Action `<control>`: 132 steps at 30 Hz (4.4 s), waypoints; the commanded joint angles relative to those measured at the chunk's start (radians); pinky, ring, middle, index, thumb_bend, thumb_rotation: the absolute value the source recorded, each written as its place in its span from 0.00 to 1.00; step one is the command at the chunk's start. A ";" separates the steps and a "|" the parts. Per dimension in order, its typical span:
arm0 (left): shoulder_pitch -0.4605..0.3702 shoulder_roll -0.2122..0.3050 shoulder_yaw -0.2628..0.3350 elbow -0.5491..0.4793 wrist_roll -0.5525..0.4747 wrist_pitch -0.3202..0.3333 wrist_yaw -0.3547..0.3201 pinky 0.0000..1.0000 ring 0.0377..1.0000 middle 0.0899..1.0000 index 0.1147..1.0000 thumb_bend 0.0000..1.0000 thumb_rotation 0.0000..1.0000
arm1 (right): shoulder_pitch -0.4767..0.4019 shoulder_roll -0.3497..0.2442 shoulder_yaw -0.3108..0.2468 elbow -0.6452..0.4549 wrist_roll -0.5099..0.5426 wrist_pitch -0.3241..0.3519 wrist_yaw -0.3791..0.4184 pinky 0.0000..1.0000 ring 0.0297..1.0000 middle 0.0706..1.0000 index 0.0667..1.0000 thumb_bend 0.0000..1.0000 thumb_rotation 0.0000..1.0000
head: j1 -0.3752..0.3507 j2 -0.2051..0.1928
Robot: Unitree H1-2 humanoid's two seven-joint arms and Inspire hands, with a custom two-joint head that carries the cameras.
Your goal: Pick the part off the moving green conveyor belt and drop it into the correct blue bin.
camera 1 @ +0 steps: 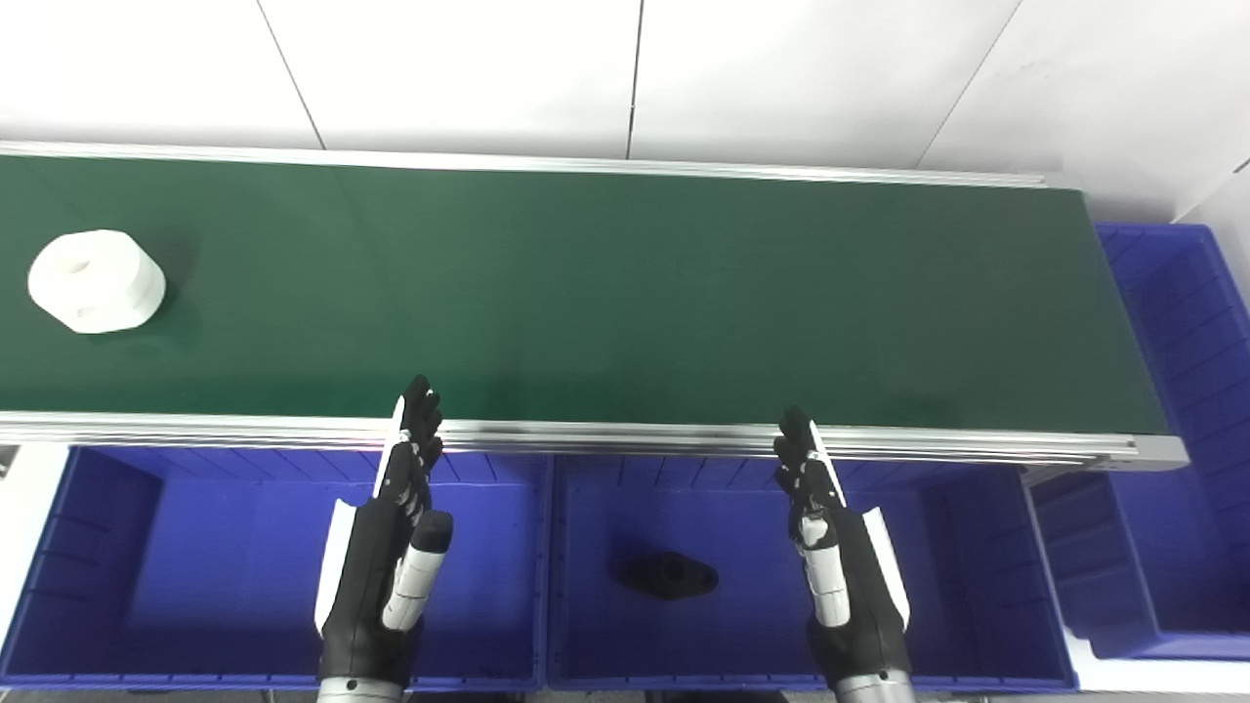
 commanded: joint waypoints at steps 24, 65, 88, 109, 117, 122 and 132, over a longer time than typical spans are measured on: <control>-0.014 -0.002 0.011 -0.025 0.026 -0.058 0.010 1.00 1.00 1.00 1.00 0.75 0.95 | -0.002 0.010 0.010 -0.027 0.007 -0.052 0.001 1.00 1.00 1.00 1.00 0.95 0.99 | 0.005 -0.003; -0.027 -0.050 -0.029 0.185 0.117 -0.263 0.062 0.93 0.97 1.00 1.00 0.73 0.88 | -0.020 -0.069 -0.052 0.144 0.089 -0.193 0.029 1.00 1.00 1.00 1.00 1.00 1.00 | 0.253 -0.240; -0.049 -0.060 -0.040 0.231 0.143 -0.289 0.084 0.89 0.94 1.00 1.00 0.73 0.84 | -0.040 -0.071 -0.072 0.198 0.105 -0.230 0.039 1.00 1.00 1.00 1.00 1.00 1.00 | 0.322 -0.286; -0.131 -0.010 -0.132 0.107 0.367 -0.349 0.312 0.73 0.91 0.96 1.00 0.82 0.79 | -0.043 -0.095 -0.110 0.212 0.149 -0.232 0.082 1.00 1.00 1.00 1.00 1.00 1.00 | 0.386 -0.310; -0.368 0.128 0.075 -0.128 0.419 -0.131 0.093 0.84 0.93 0.93 0.98 0.91 0.49 | -0.042 -0.086 -0.108 0.205 0.146 -0.223 0.084 1.00 1.00 1.00 1.00 1.00 1.00 | 0.386 -0.307; -0.518 0.290 0.218 -0.199 0.439 0.090 -0.127 0.92 0.97 0.97 0.94 0.98 0.39 | -0.045 -0.083 -0.109 0.205 0.152 -0.221 0.087 1.00 1.00 1.00 1.00 1.00 1.00 | 0.382 -0.311; -0.726 0.486 0.301 -0.159 0.571 0.255 -0.362 0.88 0.91 0.93 0.91 1.00 0.26 | -0.048 -0.087 -0.115 0.201 0.161 -0.216 0.098 1.00 1.00 1.00 1.00 1.00 1.00 | 0.384 -0.305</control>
